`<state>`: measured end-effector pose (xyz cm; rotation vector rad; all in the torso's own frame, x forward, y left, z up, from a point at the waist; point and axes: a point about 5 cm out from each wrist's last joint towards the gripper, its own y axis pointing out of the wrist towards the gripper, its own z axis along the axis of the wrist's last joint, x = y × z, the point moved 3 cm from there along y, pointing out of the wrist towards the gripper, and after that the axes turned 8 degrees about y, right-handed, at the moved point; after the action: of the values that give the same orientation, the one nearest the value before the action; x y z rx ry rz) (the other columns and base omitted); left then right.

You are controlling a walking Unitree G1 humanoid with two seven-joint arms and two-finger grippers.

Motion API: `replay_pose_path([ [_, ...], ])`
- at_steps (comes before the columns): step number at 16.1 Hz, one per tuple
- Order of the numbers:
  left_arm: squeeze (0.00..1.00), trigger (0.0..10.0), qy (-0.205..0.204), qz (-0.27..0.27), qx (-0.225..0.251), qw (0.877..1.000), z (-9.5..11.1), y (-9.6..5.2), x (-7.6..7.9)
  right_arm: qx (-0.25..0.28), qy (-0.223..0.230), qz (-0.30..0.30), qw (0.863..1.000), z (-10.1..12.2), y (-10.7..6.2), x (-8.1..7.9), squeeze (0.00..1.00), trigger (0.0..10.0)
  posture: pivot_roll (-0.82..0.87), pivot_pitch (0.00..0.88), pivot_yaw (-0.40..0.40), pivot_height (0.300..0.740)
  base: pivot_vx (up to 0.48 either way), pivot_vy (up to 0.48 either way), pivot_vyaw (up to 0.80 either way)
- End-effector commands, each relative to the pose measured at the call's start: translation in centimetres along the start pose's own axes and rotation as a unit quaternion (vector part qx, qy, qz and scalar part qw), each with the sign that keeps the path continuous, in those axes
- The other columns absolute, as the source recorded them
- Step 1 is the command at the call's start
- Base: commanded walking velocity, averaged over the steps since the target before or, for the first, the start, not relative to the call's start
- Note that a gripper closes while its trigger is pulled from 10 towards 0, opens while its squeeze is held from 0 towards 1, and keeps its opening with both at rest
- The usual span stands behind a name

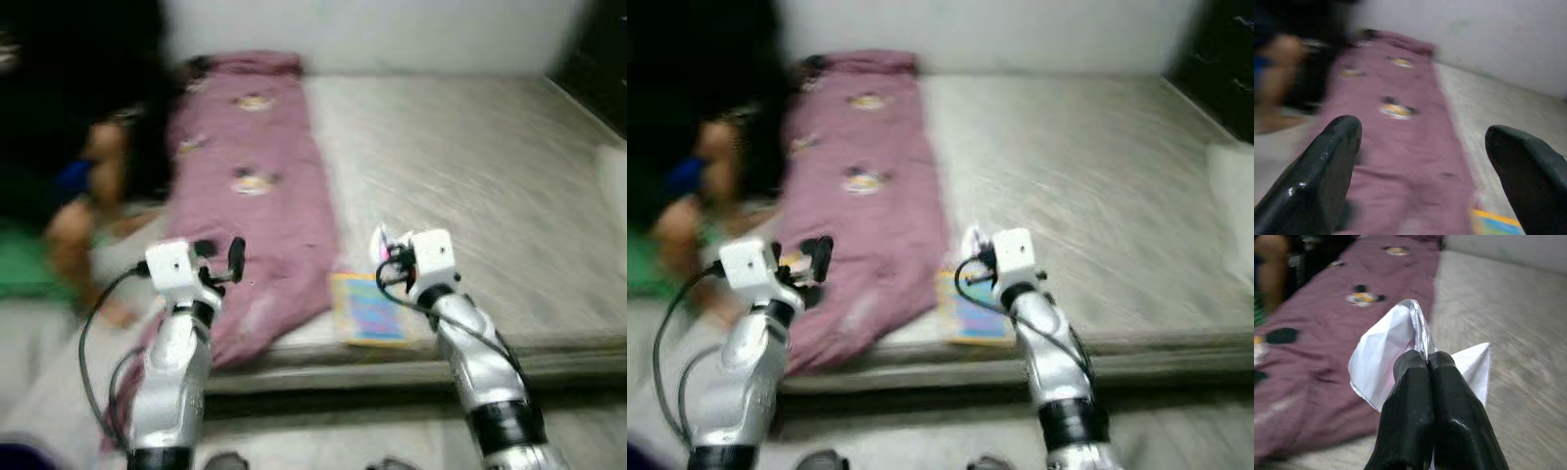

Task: Clean up the room

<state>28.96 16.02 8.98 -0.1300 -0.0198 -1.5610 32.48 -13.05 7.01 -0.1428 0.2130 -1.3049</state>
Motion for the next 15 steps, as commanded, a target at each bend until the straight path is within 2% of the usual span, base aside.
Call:
replay_pose_path([
  [1, 0.00, 10.0, 0.002, 0.006, -0.002, 1.000, 0.0, 0.1, -0.2, 0.007, -0.007, 0.009, 1.000, 0.5, 0.1, -0.3, 0.00, 10.0, -0.09, 0.000, -0.033, 0.740, 0.000, 0.480, 0.80],
  [3, 0.00, 10.0, 0.003, 0.006, -0.002, 1.000, 0.0, 0.2, -0.2, 0.008, -0.008, 0.011, 1.000, 0.5, 0.2, -0.4, 0.00, 10.0, -0.09, 0.000, -0.031, 0.740, 0.000, 0.480, 0.80],
  [5, 0.00, 10.0, 0.009, 0.010, -0.002, 1.000, 0.1, 0.2, -0.3, 0.010, -0.006, 0.013, 1.000, 0.6, 0.2, -0.4, 0.00, 10.0, -0.09, 0.000, -0.031, 0.740, 0.000, 0.411, 0.23],
  [9, 0.00, 10.0, 0.040, 0.016, 0.014, 0.999, 0.9, 0.5, -0.4, 0.017, -0.016, 0.009, 1.000, 0.9, 0.3, -0.5, 0.00, 10.0, -0.09, 0.000, -0.028, 0.740, 0.000, 0.000, 0.00],
  [12, 0.00, 10.0, 0.085, 0.057, 0.009, 0.995, 1.3, 0.9, -1.5, 0.022, -0.024, 0.014, 0.999, 1.2, 0.3, -0.7, 0.00, 10.0, -0.09, 0.000, -0.026, 0.740, 0.000, 0.000, 0.00],
  [14, 0.00, 10.0, 0.073, 0.054, -0.004, 0.996, 0.8, 0.9, -2.0, 0.030, -0.024, 0.022, 0.999, 1.4, 0.4, -0.9, 0.00, 10.0, -0.08, 0.000, -0.028, 0.740, 0.000, 0.000, 0.00],
  [15, 0.00, 10.0, 0.078, 0.053, -0.003, 0.996, 0.7, 0.9, -1.9, 0.031, -0.030, 0.028, 0.999, 1.4, 0.4, -1.1, 0.00, 10.0, -0.08, 0.000, -0.029, 0.740, 0.000, 0.000, 0.80],
])
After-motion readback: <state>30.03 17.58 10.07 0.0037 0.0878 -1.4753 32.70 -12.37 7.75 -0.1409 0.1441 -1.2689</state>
